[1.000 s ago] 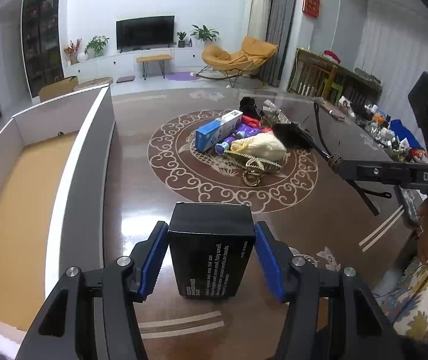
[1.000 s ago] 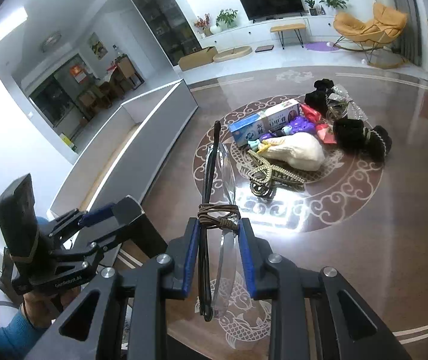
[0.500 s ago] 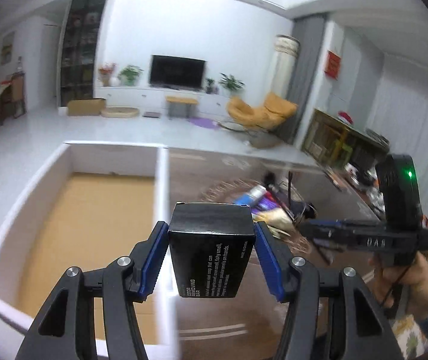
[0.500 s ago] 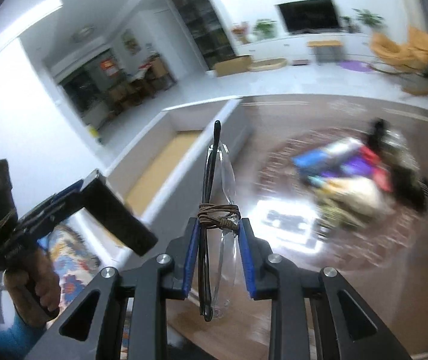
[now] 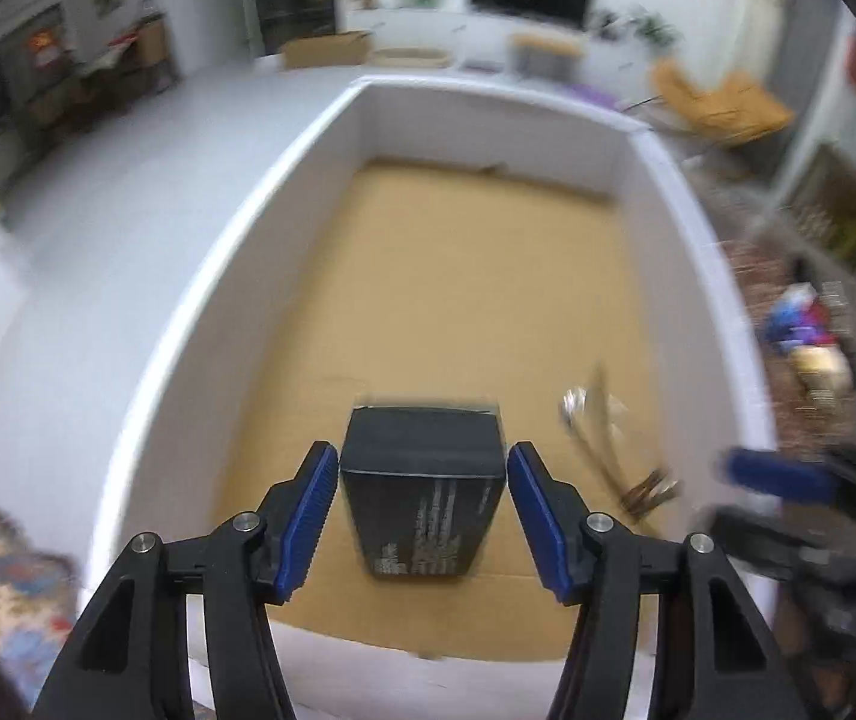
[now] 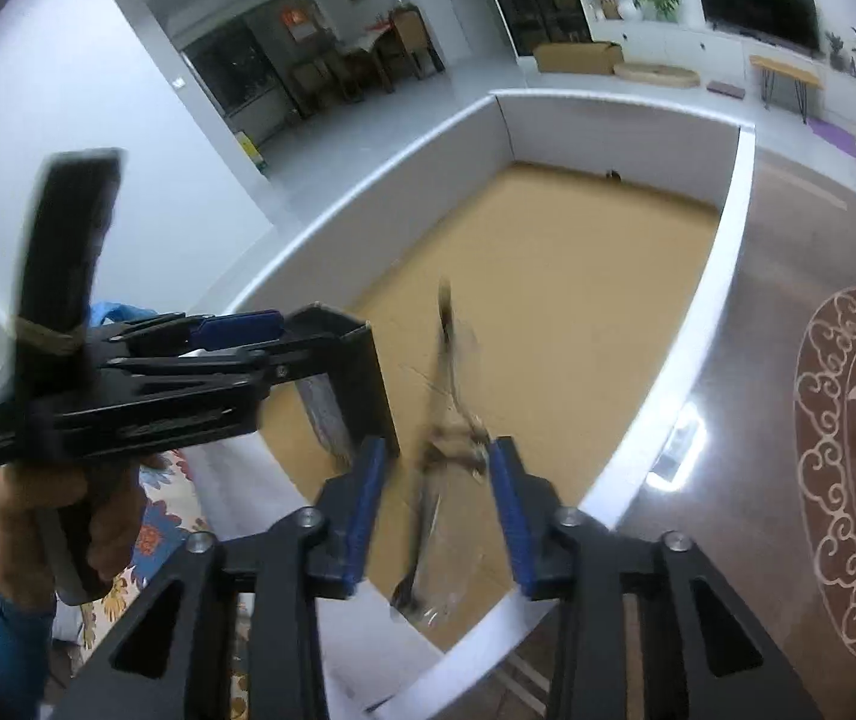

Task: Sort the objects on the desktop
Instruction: 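Open both tools to drop the box and eyeglasses into the bin, then bring both open tools back over the table pile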

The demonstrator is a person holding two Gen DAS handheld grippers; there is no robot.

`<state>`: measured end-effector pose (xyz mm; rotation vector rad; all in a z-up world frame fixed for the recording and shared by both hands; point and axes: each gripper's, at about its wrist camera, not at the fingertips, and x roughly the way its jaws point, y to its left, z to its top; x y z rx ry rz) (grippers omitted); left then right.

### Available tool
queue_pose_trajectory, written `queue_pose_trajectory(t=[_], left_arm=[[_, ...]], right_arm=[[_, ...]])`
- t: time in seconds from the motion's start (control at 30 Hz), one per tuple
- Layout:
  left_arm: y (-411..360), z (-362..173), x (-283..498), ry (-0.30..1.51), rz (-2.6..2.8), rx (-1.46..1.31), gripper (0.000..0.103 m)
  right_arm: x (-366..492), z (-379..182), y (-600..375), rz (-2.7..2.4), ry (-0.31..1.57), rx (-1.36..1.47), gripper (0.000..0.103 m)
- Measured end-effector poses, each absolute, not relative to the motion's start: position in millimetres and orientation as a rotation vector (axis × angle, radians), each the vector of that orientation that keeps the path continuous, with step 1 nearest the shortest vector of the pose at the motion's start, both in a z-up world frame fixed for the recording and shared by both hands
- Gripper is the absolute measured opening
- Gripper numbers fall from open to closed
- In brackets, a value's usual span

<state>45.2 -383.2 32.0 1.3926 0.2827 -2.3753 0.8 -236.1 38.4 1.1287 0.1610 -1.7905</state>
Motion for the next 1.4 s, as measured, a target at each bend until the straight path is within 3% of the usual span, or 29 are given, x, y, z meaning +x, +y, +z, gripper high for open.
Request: queue_pose_trajectory(t=[0.07, 0.2, 0.4, 0.53, 0.67, 0.8, 1.0, 1.1, 1.17, 1.4], left_arm=[[-386.4, 31.2, 47.4, 0.305, -2.389, 1.358, 0.06], [-380.6, 38.7, 48.6, 0.283, -2.414, 1.265, 0.079], [-315.8, 66.3, 48.9, 0.314, -2.592, 1.169, 0.079], [-227.4, 84.1, 49.2, 0.261, -2.827, 1.2, 0.079], [-136.2, 80.9, 40.4, 0.18, -2.987, 1.292, 0.102], [-64.9, 32.2, 2.2, 0.096, -2.952, 1.462, 0.102], [-29.8, -36.8, -72.0, 0.105, -2.811, 1.516, 0.102], [-20.3, -59.6, -103.0, 0.037, -2.767, 1.548, 0.102], [-12.6, -66.8, -111.0, -0.024, -2.755, 1.547, 0.103], [0.2, -69.3, -148.4, -0.003, -2.799, 1.436, 0.103]], right_arm=[[-4.0, 37.5, -229.9, -1.797, 0.113, 1.127, 0.047], [-10.1, 47.3, -203.8, -1.827, 0.067, 1.077, 0.068], [-14.0, 50.7, -111.2, -2.059, 0.112, 0.957, 0.09], [-30.4, 17.9, -27.4, -2.269, 0.177, 1.029, 0.091], [-60.4, -20.2, 58.2, -2.476, 0.252, 1.208, 0.091], [-86.4, -50.1, 129.9, -2.629, 0.292, 1.367, 0.091], [-110.7, -54.3, 175.1, -2.711, 0.266, 1.37, 0.094], [-117.8, -59.6, 175.2, -2.714, 0.25, 1.348, 0.103], [-126.9, -63.6, 185.0, -2.665, 0.115, 1.378, 0.103], [-132.1, -69.0, 185.8, -2.68, 0.11, 1.379, 0.103]])
